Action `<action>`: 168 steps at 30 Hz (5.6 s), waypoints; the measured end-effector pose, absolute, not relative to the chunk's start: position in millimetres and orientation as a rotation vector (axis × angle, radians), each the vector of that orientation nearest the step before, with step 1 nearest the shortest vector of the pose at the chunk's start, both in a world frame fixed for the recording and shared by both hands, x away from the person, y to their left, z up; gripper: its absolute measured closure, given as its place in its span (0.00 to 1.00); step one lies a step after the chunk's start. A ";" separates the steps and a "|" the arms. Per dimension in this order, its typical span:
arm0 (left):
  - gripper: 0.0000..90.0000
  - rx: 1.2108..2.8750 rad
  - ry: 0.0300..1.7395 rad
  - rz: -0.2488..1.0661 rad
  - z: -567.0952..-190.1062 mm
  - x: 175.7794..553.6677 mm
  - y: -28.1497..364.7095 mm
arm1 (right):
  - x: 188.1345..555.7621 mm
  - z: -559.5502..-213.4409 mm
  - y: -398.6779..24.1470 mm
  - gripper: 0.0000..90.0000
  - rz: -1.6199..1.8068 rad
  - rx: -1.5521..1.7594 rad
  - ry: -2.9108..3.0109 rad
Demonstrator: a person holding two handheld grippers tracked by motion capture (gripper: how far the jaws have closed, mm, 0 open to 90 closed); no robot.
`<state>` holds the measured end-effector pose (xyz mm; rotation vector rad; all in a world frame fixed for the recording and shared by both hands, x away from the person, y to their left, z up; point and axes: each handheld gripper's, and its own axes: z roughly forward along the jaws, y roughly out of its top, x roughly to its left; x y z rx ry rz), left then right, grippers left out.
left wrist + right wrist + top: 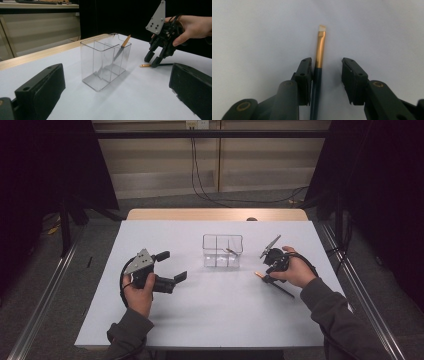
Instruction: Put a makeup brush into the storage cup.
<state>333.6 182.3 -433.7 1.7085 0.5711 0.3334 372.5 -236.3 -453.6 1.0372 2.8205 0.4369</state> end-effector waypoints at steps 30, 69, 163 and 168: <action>0.00 1.712 0.568 0.340 -433.6 333.8 181.8 | 373.2 -452.6 -232.1 0.94 0.419 1.094 2.841; 0.00 1.706 0.562 0.346 -431.2 335.1 185.0 | 370.0 -449.9 -242.3 0.94 0.574 1.185 2.755; 0.00 1.699 0.573 0.353 -430.4 334.6 185.6 | 348.7 -409.6 -255.8 0.94 1.478 1.072 1.988; 0.00 1.700 0.572 0.353 -430.6 334.7 185.5 | 347.9 -408.7 -255.8 0.94 1.502 1.049 1.973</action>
